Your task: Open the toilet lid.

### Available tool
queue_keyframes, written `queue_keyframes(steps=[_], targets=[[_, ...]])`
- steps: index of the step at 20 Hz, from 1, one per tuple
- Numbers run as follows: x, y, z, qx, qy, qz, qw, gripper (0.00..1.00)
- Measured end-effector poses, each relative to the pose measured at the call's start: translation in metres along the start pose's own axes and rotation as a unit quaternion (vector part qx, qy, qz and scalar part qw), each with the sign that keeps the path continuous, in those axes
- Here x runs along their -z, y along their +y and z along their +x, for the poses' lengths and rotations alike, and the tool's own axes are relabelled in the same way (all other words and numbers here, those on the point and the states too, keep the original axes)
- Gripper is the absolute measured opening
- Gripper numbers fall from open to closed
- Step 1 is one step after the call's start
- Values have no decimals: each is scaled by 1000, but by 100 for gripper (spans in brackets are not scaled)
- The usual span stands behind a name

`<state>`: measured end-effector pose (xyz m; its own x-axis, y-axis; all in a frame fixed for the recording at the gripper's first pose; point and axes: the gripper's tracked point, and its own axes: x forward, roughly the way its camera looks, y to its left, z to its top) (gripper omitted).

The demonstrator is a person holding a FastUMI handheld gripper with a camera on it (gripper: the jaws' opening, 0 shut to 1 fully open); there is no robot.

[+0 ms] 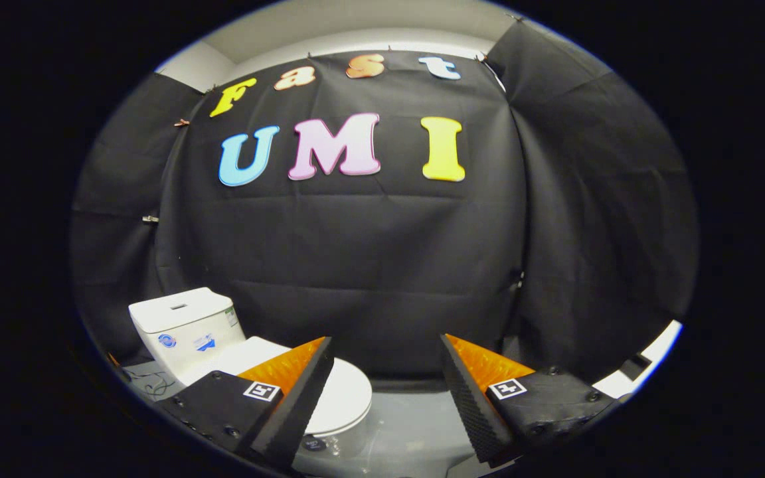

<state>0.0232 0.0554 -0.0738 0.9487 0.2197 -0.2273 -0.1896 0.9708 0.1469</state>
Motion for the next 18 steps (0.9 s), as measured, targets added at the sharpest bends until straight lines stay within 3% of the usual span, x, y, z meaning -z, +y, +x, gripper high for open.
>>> queue_keyframes(steps=[6, 8, 11, 12, 18], targets=[[88, 30, 18, -50, 131, 119, 983, 98], [134, 41, 16, -71, 209, 177, 959, 98], [190, 57, 5, -75, 307, 308, 897, 99], [208, 56, 5, -69, 328, 324, 884, 99], [287, 79, -8, -74, 415, 319, 849, 97]])
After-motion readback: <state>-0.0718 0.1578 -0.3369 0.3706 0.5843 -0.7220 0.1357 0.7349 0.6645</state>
